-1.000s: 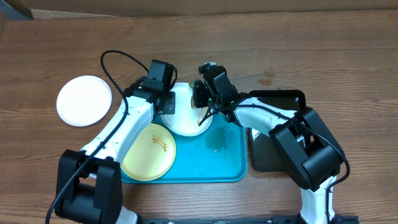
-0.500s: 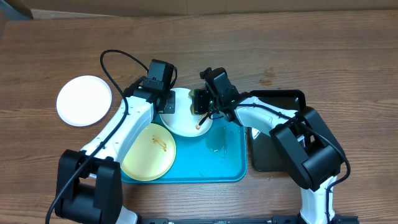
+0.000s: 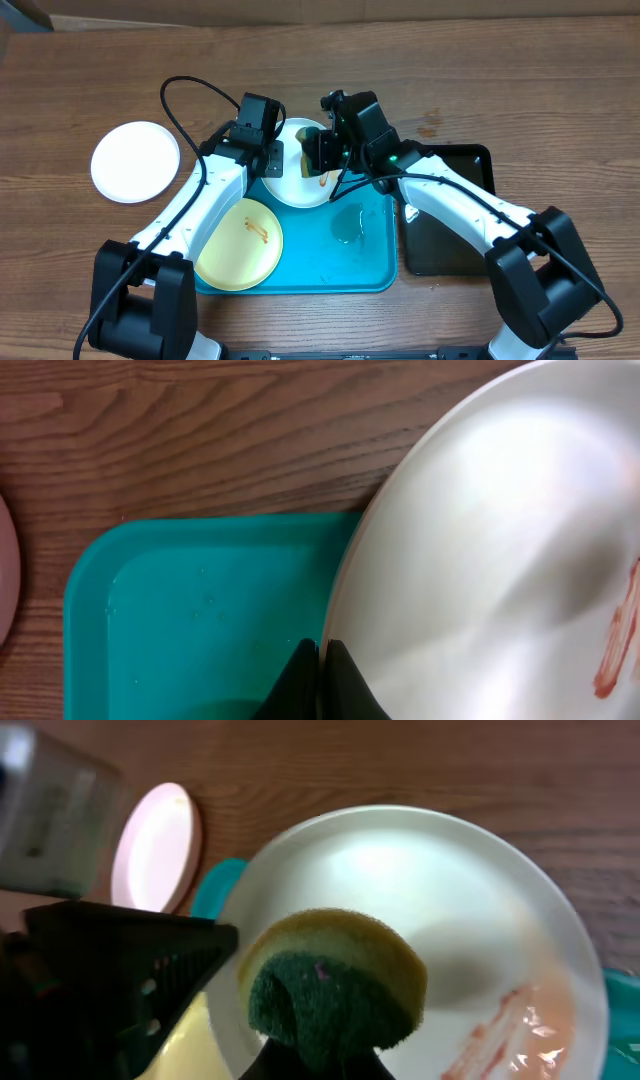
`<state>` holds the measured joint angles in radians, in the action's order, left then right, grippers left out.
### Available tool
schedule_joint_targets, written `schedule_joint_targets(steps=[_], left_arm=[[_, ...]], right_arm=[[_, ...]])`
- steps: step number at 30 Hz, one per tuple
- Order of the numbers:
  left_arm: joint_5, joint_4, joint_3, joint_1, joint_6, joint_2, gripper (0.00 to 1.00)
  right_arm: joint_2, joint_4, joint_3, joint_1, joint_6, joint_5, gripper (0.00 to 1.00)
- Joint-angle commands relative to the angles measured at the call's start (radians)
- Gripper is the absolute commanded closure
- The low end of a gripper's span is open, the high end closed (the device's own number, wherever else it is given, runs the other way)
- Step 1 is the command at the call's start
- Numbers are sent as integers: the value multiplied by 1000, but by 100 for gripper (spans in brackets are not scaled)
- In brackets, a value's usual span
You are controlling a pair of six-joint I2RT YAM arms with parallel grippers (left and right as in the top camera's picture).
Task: Clean dirty plates on tray and stack at the side
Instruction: 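Scrub the sauced white plate's face with the sponge in the right gripper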
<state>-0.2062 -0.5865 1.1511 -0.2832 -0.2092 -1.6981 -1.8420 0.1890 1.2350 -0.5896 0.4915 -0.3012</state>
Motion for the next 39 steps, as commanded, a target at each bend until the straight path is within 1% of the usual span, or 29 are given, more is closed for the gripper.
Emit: schedule_joint_targets(steps=[1,7,10,15,16,17,20,25,28,29,32,36,39], left_arm=[[-6,3,13,2,31,-3,96],[-6,11,13,2,31,-3,96],[-6,11,13,2,30,-3,96],[-6,11,13,2,30,-3,96],[-6,11,13,2,30,-3,96],[-5,11,13,2,30,-3,96],[-3,11,13,2,30,-3,96],[-3,9,13,2,30,-3,96],[-3,8,13,2,30,-3,96],[-3,8,13,2,30,-3,96],[-3,8,13,2,30,-3,96],[-3,3,13,2,30,-3,96],[-3,-1,13,2,30,-3,96]], right_arm=[[7,42,15,31,112,46,96],[-7,124,14,36,286,46,96],[-18,124,14,34,388,45,96],[-18,118,6,34,505,48,96],[-19,98,-12,34,566,50,96],[-21,75,-25,32,589,42,96],[-23,29,-63,21,640,35,96],[-41,-30,-98,6,647,85,96],[-75,-36,-103,0,690,100,96],[-98,-54,-103,-3,713,93,96],[-144,-113,-103,-10,720,76,96],[-200,-162,-103,-11,827,65,96],[-223,-217,-103,-9,886,6,96]])
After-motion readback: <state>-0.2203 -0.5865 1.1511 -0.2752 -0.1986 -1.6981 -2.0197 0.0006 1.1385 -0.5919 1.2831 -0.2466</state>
